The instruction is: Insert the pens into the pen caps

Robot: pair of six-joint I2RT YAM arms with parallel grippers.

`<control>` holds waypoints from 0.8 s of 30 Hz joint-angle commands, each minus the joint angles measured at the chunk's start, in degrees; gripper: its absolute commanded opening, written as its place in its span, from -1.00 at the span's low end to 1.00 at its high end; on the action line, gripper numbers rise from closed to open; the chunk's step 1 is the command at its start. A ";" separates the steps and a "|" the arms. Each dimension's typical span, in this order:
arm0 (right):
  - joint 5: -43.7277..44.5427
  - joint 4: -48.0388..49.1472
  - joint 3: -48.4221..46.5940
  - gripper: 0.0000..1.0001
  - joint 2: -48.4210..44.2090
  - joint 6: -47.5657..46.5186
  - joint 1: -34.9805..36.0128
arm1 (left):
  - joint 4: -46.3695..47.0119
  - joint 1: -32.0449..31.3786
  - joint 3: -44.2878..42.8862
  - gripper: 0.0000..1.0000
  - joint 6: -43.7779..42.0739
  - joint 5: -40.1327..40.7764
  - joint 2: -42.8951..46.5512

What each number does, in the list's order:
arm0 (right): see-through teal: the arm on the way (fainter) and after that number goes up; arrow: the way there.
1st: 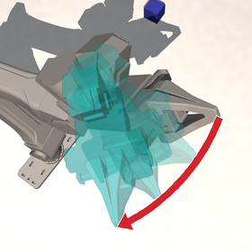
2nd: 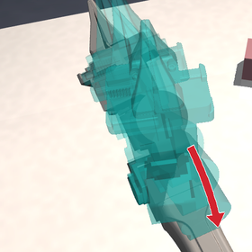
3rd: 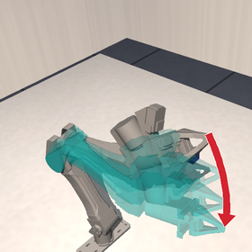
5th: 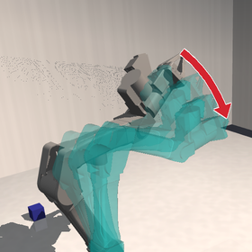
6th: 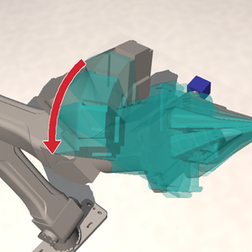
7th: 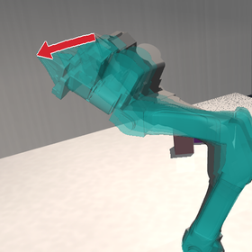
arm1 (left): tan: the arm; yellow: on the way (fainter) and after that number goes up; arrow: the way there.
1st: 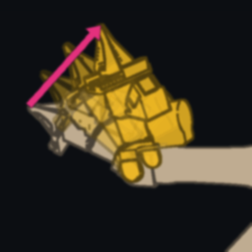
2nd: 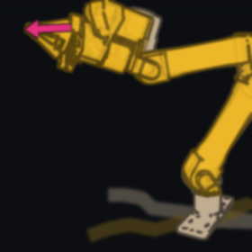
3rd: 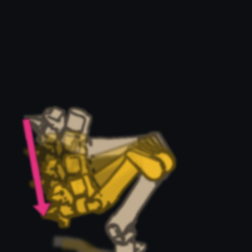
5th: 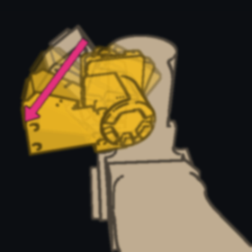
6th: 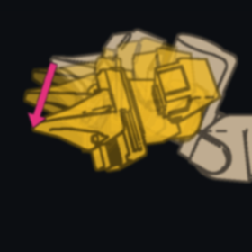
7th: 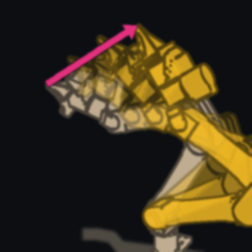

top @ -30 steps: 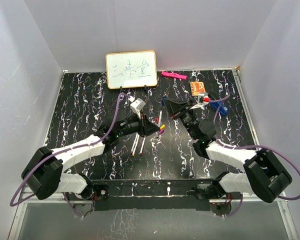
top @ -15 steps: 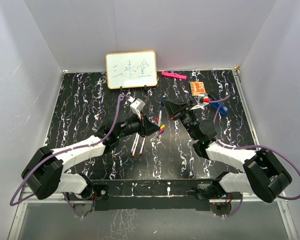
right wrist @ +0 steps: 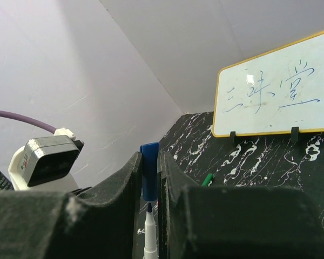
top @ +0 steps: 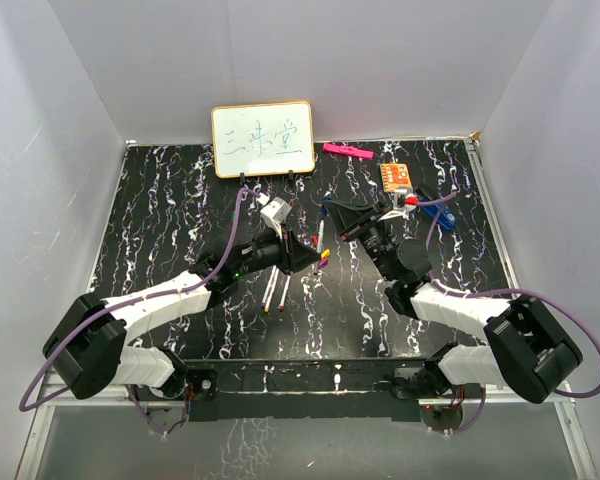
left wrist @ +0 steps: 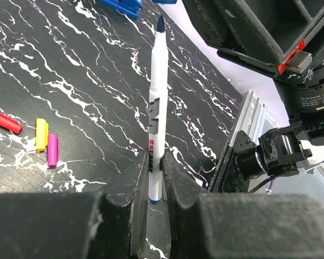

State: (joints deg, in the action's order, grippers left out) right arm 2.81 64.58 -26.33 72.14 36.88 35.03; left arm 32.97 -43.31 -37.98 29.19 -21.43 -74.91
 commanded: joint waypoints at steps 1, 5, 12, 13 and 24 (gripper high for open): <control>-0.84 2.96 0.38 -1.00 0.15 0.03 0.01 | 1.69 -0.27 -0.43 -1.00 -0.89 0.25 1.00; -0.79 2.79 0.72 -1.00 -0.06 0.02 0.00 | 1.57 -0.28 -0.31 -1.00 -0.96 0.74 1.15; -1.48 2.07 0.62 -1.00 0.42 0.38 0.06 | 0.80 -0.28 -0.14 -1.00 -1.23 1.66 1.32; -1.65 1.95 0.66 -1.00 0.56 0.67 0.12 | 0.79 -0.28 -0.07 -1.00 -1.24 1.84 1.41; -2.73 1.76 0.49 -1.00 2.53 1.24 0.68 | 0.85 -0.28 -0.11 -1.00 -1.35 2.48 1.66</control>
State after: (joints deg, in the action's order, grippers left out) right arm 0.91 64.53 -25.50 74.48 38.06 35.27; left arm 32.32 -43.31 -37.91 28.75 -19.35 -74.91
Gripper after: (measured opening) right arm 0.129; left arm 0.108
